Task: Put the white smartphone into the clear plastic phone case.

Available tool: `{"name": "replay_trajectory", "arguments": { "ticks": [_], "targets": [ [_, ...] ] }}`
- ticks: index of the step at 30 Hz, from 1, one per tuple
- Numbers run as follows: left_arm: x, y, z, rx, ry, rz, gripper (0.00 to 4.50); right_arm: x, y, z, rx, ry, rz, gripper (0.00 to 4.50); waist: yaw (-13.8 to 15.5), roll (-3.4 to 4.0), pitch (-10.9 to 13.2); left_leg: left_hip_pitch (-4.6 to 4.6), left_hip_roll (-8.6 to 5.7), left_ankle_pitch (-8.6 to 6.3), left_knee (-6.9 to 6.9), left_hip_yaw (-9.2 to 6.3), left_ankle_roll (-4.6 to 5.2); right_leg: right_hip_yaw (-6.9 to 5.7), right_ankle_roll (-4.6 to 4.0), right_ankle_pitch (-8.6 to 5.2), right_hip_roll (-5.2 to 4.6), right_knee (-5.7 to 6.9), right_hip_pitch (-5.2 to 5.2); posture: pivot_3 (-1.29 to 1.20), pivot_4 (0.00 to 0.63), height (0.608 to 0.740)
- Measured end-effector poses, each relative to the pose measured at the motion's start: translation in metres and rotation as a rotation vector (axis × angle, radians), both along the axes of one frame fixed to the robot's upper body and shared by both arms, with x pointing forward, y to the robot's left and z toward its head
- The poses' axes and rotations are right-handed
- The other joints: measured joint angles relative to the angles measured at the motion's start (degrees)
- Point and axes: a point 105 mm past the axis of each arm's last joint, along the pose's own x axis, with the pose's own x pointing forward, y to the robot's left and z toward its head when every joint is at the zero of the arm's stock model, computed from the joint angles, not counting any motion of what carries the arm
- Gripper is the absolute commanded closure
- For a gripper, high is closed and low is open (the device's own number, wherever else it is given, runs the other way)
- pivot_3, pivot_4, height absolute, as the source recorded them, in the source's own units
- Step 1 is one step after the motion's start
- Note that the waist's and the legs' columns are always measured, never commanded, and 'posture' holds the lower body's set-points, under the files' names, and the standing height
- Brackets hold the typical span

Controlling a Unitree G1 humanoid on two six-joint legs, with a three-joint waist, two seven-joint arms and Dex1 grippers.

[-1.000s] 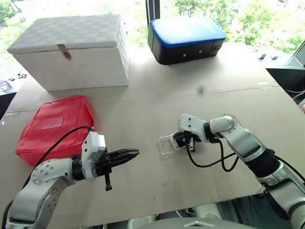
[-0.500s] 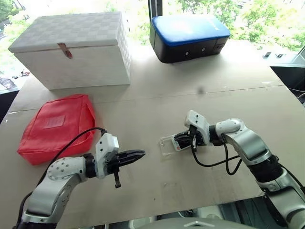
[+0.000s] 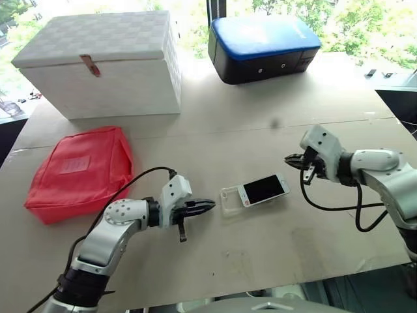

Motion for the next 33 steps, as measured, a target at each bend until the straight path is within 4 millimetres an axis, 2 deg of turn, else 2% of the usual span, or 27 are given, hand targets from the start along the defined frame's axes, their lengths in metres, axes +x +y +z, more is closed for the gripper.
{"name": "replay_trajectory", "arguments": {
  "ticks": [1, 5, 10, 18, 25, 33],
  "targets": [
    [0.001, -0.002, -0.001, 0.003, 0.003, -0.008, 4.45, 0.002, -0.007, -0.003, -0.03, -0.002, -0.014, 4.5, -0.1, 0.0, 0.0, 0.05, 0.02, 0.0, 0.0, 0.03, 0.0, 0.02, 0.02, -0.01, 0.03, 0.05, 0.0, 0.0, 0.15, 0.74],
    [0.003, -0.004, -0.004, 0.0, 0.002, -0.005, 4.45, 0.003, -0.011, -0.012, -0.071, 0.012, -0.012, 4.5, 0.0, -0.02, 0.0, 0.08, 0.08, 0.0, 0.0, -0.04, 0.0, 0.06, 0.17, -0.11, 0.09, 0.12, 0.01, 0.0, 0.15, 0.74],
    [0.003, -0.009, -0.005, -0.012, 0.002, -0.015, 4.45, -0.002, 0.0, -0.033, -0.053, 0.088, 0.046, 4.5, 0.2, -0.02, 0.0, 0.01, 0.06, -0.01, 0.26, -0.05, 0.02, 0.1, 0.15, -0.1, 0.04, 0.22, 0.02, 0.0, 0.15, 0.74],
    [0.004, -0.01, -0.006, -0.005, -0.005, -0.011, 4.45, -0.012, 0.005, -0.05, -0.032, 0.162, 0.114, 4.5, 0.2, -0.02, 0.0, 0.01, 0.03, -0.05, 0.4, -0.07, 0.09, 0.12, 0.13, -0.05, 0.0, 0.3, 0.05, 0.0, 0.15, 0.74],
    [0.005, -0.01, -0.006, -0.004, -0.012, -0.007, 4.45, -0.027, 0.008, -0.051, -0.02, 0.2, 0.178, 4.5, 0.2, -0.03, 0.0, 0.05, 0.04, -0.08, 0.41, -0.09, 0.14, 0.11, 0.15, -0.07, 0.0, 0.38, 0.05, 0.0, 0.15, 0.74],
    [0.007, -0.009, -0.006, -0.002, -0.009, -0.007, 4.45, -0.03, 0.015, -0.047, -0.003, 0.188, 0.213, 4.5, 0.2, -0.03, 0.0, 0.1, 0.04, -0.07, 0.49, -0.08, 0.14, 0.13, 0.16, -0.08, 0.0, 0.52, 0.06, 0.0, 0.15, 0.74]
  ]
}}
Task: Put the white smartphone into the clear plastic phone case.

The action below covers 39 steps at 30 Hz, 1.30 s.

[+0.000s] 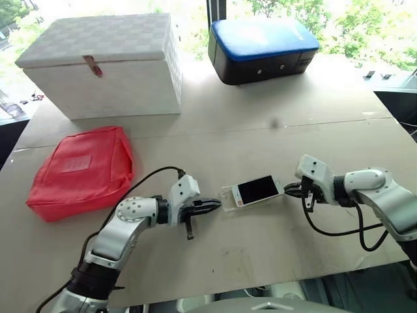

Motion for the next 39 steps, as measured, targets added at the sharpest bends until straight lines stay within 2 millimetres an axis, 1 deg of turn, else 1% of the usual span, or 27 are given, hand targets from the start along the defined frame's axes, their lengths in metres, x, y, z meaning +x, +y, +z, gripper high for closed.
{"name": "replay_trajectory", "arguments": {
  "ticks": [7, 16, 19, 21, 24, 25, 26, 28, 29, 30, 33, 36, 39],
  "targets": [
    [-0.001, -0.001, 0.001, 0.012, 0.009, 0.008, 4.45, -0.002, 0.005, 0.001, 0.015, 0.003, 0.018, 4.5, 0.0, 0.0, 0.0, 0.0, 0.0, 0.01, 0.02, 0.01, -0.01, 0.02, -0.01, 0.01, 0.0, 0.01, 0.0, 0.0, 0.15, 0.74],
    [-0.007, 0.001, 0.003, 0.031, 0.034, 0.009, 4.45, -0.008, 0.022, -0.005, 0.034, 0.029, 0.08, 4.5, 0.0, -0.01, 0.0, -0.01, 0.0, 0.06, 0.03, 0.01, -0.1, 0.02, -0.07, 0.04, 0.0, 0.01, 0.0, 0.0, 0.15, 0.74],
    [-0.005, 0.001, 0.005, 0.042, 0.043, 0.019, 4.45, -0.008, 0.026, -0.004, 0.035, 0.026, 0.095, 4.5, 0.0, -0.01, 0.0, -0.01, 0.0, 0.06, 0.05, 0.0, -0.09, 0.02, 0.02, -0.01, 0.01, 0.03, 0.0, 0.0, 0.15, 0.74],
    [-0.002, 0.001, 0.008, 0.051, 0.039, 0.034, 4.45, -0.007, 0.029, -0.003, 0.031, 0.02, 0.1, 4.5, 0.0, -0.02, 0.0, 0.0, 0.0, 0.06, 0.05, 0.01, -0.1, 0.02, 0.01, -0.01, 0.01, 0.04, 0.0, 0.0, 0.15, 0.74],
    [0.006, 0.0, 0.014, 0.061, 0.038, 0.057, 4.45, -0.006, 0.033, -0.006, 0.015, 0.025, 0.112, 4.5, 0.0, -0.04, 0.0, -0.01, -0.01, 0.07, 0.07, -0.02, -0.11, 0.01, 0.0, 0.0, 0.02, 0.06, 0.01, 0.0, 0.15, 0.74],
    [0.009, -0.006, 0.022, 0.045, 0.019, 0.047, 4.45, -0.008, 0.042, -0.007, 0.027, 0.032, 0.14, 4.5, 0.0, -0.06, 0.0, 0.03, -0.01, 0.07, 0.07, -0.01, -0.11, 0.02, 0.0, 0.01, 0.03, 0.07, 0.04, 0.0, 0.15, 0.74],
    [0.009, -0.011, 0.025, 0.033, 0.013, 0.036, 4.45, -0.009, 0.048, -0.007, 0.041, 0.033, 0.161, 4.5, 0.0, -0.07, 0.0, 0.03, -0.01, 0.07, 0.07, -0.01, -0.12, 0.02, -0.01, 0.01, 0.04, 0.07, 0.04, 0.0, 0.15, 0.74],
    [0.006, -0.031, 0.032, 0.006, 0.0, -0.011, 4.45, -0.014, 0.067, -0.009, 0.073, 0.042, 0.231, 4.5, -0.1, -0.08, 0.0, 0.03, -0.02, 0.08, 0.07, 0.02, -0.12, 0.07, -0.12, 0.08, 0.06, 0.08, 0.04, 0.0, 0.15, 0.74],
    [0.005, -0.037, 0.034, 0.001, -0.002, -0.024, 4.45, -0.013, 0.071, -0.009, 0.075, 0.037, 0.246, 4.5, -0.1, -0.08, 0.0, 0.03, -0.02, 0.08, 0.08, 0.03, -0.12, 0.09, -0.14, 0.1, 0.06, 0.08, 0.04, 0.0, 0.15, 0.74],
    [0.004, -0.039, 0.034, 0.0, 0.001, -0.025, 4.45, -0.011, 0.071, -0.009, 0.072, 0.03, 0.245, 4.5, -0.1, -0.08, 0.0, 0.04, -0.03, 0.08, 0.1, 0.06, -0.13, 0.11, -0.14, 0.1, 0.07, 0.08, 0.04, 0.0, 0.15, 0.74],
    [0.006, -0.044, 0.033, 0.002, 0.016, -0.008, 4.45, 0.008, 0.061, -0.009, 0.033, -0.004, 0.207, 4.5, 0.0, -0.09, 0.0, 0.04, -0.04, 0.08, 0.13, 0.09, -0.13, 0.11, -0.14, 0.1, 0.06, 0.08, 0.04, 0.0, 0.15, 0.74],
    [0.007, -0.055, 0.035, -0.006, 0.015, -0.022, 4.45, 0.022, 0.054, -0.007, 0.006, -0.026, 0.198, 4.5, 0.1, -0.1, 0.0, 0.03, -0.05, 0.09, 0.13, 0.06, -0.12, 0.11, -0.14, 0.1, 0.06, 0.08, 0.05, 0.0, 0.15, 0.74],
    [0.005, -0.062, 0.032, -0.001, 0.019, -0.037, 4.45, 0.029, 0.051, -0.006, -0.016, -0.041, 0.206, 4.5, 0.0, -0.1, 0.0, 0.04, -0.04, 0.09, 0.13, 0.07, -0.13, 0.14, -0.15, 0.1, 0.09, 0.08, 0.05, 0.0, 0.15, 0.74]
  ]
}}
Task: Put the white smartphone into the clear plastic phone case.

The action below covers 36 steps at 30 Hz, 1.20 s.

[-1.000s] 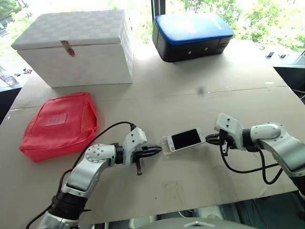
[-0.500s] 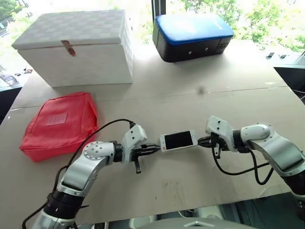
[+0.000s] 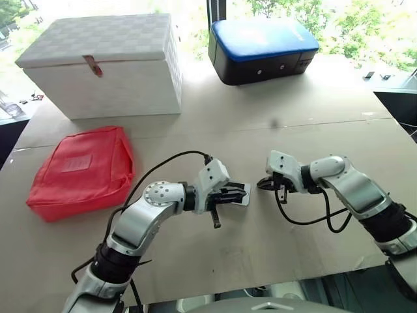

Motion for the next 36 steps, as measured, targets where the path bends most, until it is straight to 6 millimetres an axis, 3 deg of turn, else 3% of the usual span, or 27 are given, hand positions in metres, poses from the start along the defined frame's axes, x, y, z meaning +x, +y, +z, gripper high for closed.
{"name": "replay_trajectory", "arguments": {
  "ticks": [4, 9, 13, 15, 19, 27, 33, 36],
  "targets": [
    [-0.004, 0.013, -0.012, 0.004, 0.022, 0.049, 4.45, -0.001, 0.002, -0.001, 0.002, -0.011, 0.015, 4.5, -0.2, 0.0, 0.0, 0.07, 0.04, 0.0, -0.07, -0.02, -0.01, 0.07, -0.02, 0.0, 0.06, 0.0, -0.01, 0.0, 0.15, 0.74],
    [-0.005, 0.053, -0.009, -0.057, 0.034, 0.176, 4.45, -0.005, -0.009, 0.002, 0.076, 0.022, -0.08, 4.5, 0.2, 0.01, 0.0, -0.02, 0.01, 0.0, -0.03, -0.1, -0.01, -0.07, -0.02, 0.0, -0.1, 0.0, -0.01, 0.0, 0.15, 0.74],
    [0.0, 0.09, 0.001, -0.063, -0.005, 0.245, 4.45, -0.016, -0.01, 0.018, 0.139, 0.018, -0.106, 4.5, 0.0, -0.01, 0.0, 0.05, 0.01, -0.01, 0.01, -0.08, 0.0, -0.07, 0.0, -0.01, -0.12, 0.0, 0.01, 0.0, 0.15, 0.74],
    [0.002, 0.108, -0.002, -0.032, 0.0, 0.282, 4.45, -0.024, -0.01, 0.014, 0.141, 0.037, -0.107, 4.5, 0.0, 0.0, 0.0, 0.09, 0.02, -0.03, -0.01, -0.08, 0.04, -0.07, 0.06, -0.06, -0.1, 0.02, 0.02, 0.0, 0.15, 0.74],
    [0.003, 0.123, -0.015, 0.048, 0.019, 0.284, 4.45, -0.03, -0.006, 0.003, 0.13, 0.069, -0.114, 4.5, 0.0, 0.0, 0.0, 0.1, 0.01, -0.02, -0.02, -0.02, 0.02, -0.06, 0.0, -0.01, -0.08, 0.04, 0.01, 0.0, 0.15, 0.74],
    [0.004, 0.109, -0.024, 0.08, 0.003, 0.196, 4.45, -0.031, 0.023, -0.006, 0.092, 0.073, -0.03, 4.5, 0.0, -0.01, 0.0, 0.13, 0.0, -0.01, -0.02, 0.09, 0.01, -0.06, 0.0, 0.0, -0.09, 0.04, 0.02, 0.0, 0.15, 0.74],
    [0.002, 0.097, -0.028, 0.042, 0.013, 0.173, 4.45, -0.017, 0.014, -0.003, 0.039, 0.036, -0.038, 4.5, 0.2, -0.02, 0.0, 0.25, -0.03, -0.02, -0.02, 0.08, 0.03, -0.08, 0.0, -0.01, -0.14, 0.03, 0.18, 0.0, 0.15, 0.74],
    [-0.001, 0.08, -0.031, 0.002, 0.021, 0.126, 4.45, -0.011, -0.002, -0.002, -0.015, 0.019, -0.04, 4.5, 0.3, -0.02, 0.0, 0.31, -0.06, -0.07, -0.01, 0.1, 0.11, -0.08, 0.0, -0.01, -0.17, 0.03, 0.25, 0.0, 0.15, 0.74]
  ]
}}
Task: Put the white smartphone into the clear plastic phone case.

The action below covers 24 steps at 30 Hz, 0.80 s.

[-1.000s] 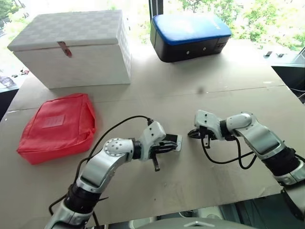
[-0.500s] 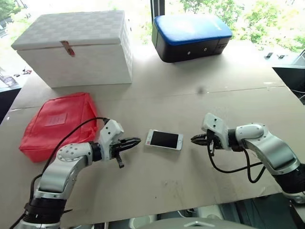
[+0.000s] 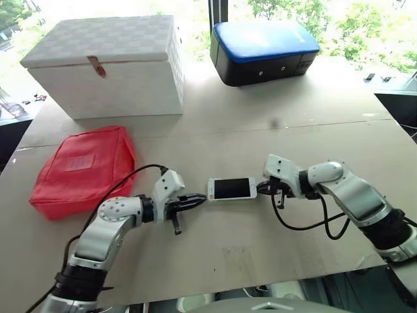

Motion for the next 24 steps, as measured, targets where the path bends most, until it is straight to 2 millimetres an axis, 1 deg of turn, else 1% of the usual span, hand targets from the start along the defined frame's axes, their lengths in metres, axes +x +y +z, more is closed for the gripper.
{"name": "replay_trajectory", "arguments": {
  "ticks": [2, 5, 7, 10, 13, 14, 15, 16, 19, 20, 21, 22, 24],
  "targets": [
    [0.0, -0.012, 0.0, -0.021, 0.001, -0.03, 4.45, 0.004, -0.011, 0.001, -0.035, -0.011, 0.0, 4.5, 0.0, 0.0, 0.0, 0.04, 0.0, -0.01, 0.0, 0.01, 0.02, 0.01, 0.0, 0.0, 0.01, 0.0, 0.03, 0.0, 0.15, 0.74],
    [-0.002, -0.027, -0.003, -0.046, 0.013, -0.071, 4.45, 0.011, -0.022, 0.002, -0.061, -0.026, -0.007, 4.5, -0.3, -0.01, 0.0, 0.14, 0.03, -0.04, -0.04, 0.05, 0.06, 0.06, 0.0, 0.0, 0.05, 0.01, 0.06, 0.0, 0.15, 0.74],
    [-0.003, -0.032, -0.003, -0.05, 0.021, -0.082, 4.45, 0.014, -0.026, 0.002, -0.069, -0.038, -0.007, 4.5, -0.3, -0.01, 0.0, 0.19, 0.07, -0.04, -0.08, 0.05, 0.06, 0.1, 0.0, 0.0, 0.09, 0.03, 0.07, 0.0, 0.15, 0.74],
    [-0.004, -0.03, -0.003, -0.042, 0.027, -0.079, 4.45, 0.015, -0.027, 0.002, -0.075, -0.051, 0.002, 4.5, -0.3, -0.01, 0.0, 0.21, 0.1, -0.04, -0.1, 0.04, 0.06, 0.14, 0.0, -0.01, 0.12, 0.03, 0.07, 0.0, 0.15, 0.74],
    [-0.007, -0.02, -0.001, -0.03, 0.033, -0.067, 4.45, 0.016, -0.034, 0.002, -0.077, -0.049, -0.019, 4.5, -0.3, -0.02, 0.0, 0.21, 0.11, -0.01, -0.11, 0.04, 0.01, 0.16, -0.01, -0.01, 0.09, 0.03, 0.08, 0.0, 0.15, 0.74],
    [-0.004, -0.01, 0.009, -0.087, 0.035, -0.021, 4.45, 0.014, -0.049, 0.003, -0.057, -0.013, -0.082, 4.5, 0.0, -0.03, 0.0, 0.17, 0.08, 0.0, -0.1, 0.01, 0.0, 0.16, -0.01, -0.01, -0.01, 0.02, 0.08, 0.0, 0.15, 0.74],
    [-0.003, -0.009, 0.013, -0.108, 0.034, -0.007, 4.45, 0.013, -0.053, 0.003, -0.048, -0.002, -0.103, 4.5, 0.1, -0.03, 0.0, 0.15, 0.07, 0.0, -0.08, 0.0, 0.0, 0.15, -0.01, -0.01, -0.03, -0.01, 0.09, 0.0, 0.15, 0.74],
    [0.0, -0.009, 0.023, -0.147, 0.021, 0.01, 4.45, 0.012, -0.063, 0.006, -0.034, 0.013, -0.148, 4.5, 0.2, -0.03, 0.0, 0.13, 0.05, -0.01, -0.07, 0.01, 0.01, 0.16, 0.0, 0.0, -0.06, -0.03, 0.11, 0.0, 0.15, 0.74],
    [0.004, -0.021, 0.034, -0.189, 0.0, -0.007, 4.45, 0.012, -0.065, 0.016, 0.015, 0.004, -0.176, 4.5, -0.2, -0.03, 0.0, 0.19, 0.04, -0.02, -0.07, 0.04, 0.02, 0.2, 0.01, 0.0, -0.04, -0.03, 0.15, 0.0, 0.15, 0.74],
    [0.007, -0.031, 0.036, -0.205, -0.003, -0.02, 4.45, 0.013, -0.063, 0.023, 0.065, -0.001, -0.192, 4.5, -0.2, -0.04, 0.0, 0.24, 0.05, -0.02, -0.07, 0.02, 0.03, 0.18, 0.01, 0.0, -0.01, -0.03, 0.21, 0.0, 0.15, 0.74],
    [0.008, -0.038, 0.037, -0.213, -0.004, -0.034, 4.45, 0.014, -0.061, 0.026, 0.086, -0.007, -0.197, 4.5, -0.3, -0.05, 0.0, 0.27, 0.06, -0.05, -0.07, 0.01, 0.07, 0.18, 0.01, 0.0, 0.03, -0.03, 0.24, 0.0, 0.15, 0.74],
    [0.01, -0.049, 0.035, -0.208, -0.002, -0.055, 4.45, 0.015, -0.057, 0.03, 0.116, -0.015, -0.2, 4.5, -0.3, -0.05, 0.0, 0.33, 0.07, -0.05, -0.09, 0.0, 0.08, 0.18, 0.01, 0.0, 0.08, -0.01, 0.27, 0.0, 0.15, 0.74],
    [0.012, -0.058, 0.031, -0.192, 0.007, -0.073, 4.45, 0.015, -0.053, 0.031, 0.129, -0.018, -0.2, 4.5, -0.3, -0.05, 0.0, 0.35, 0.1, -0.05, -0.12, -0.03, 0.08, 0.18, 0.0, -0.01, 0.15, 0.01, 0.27, 0.0, 0.15, 0.74]
  ]
}}
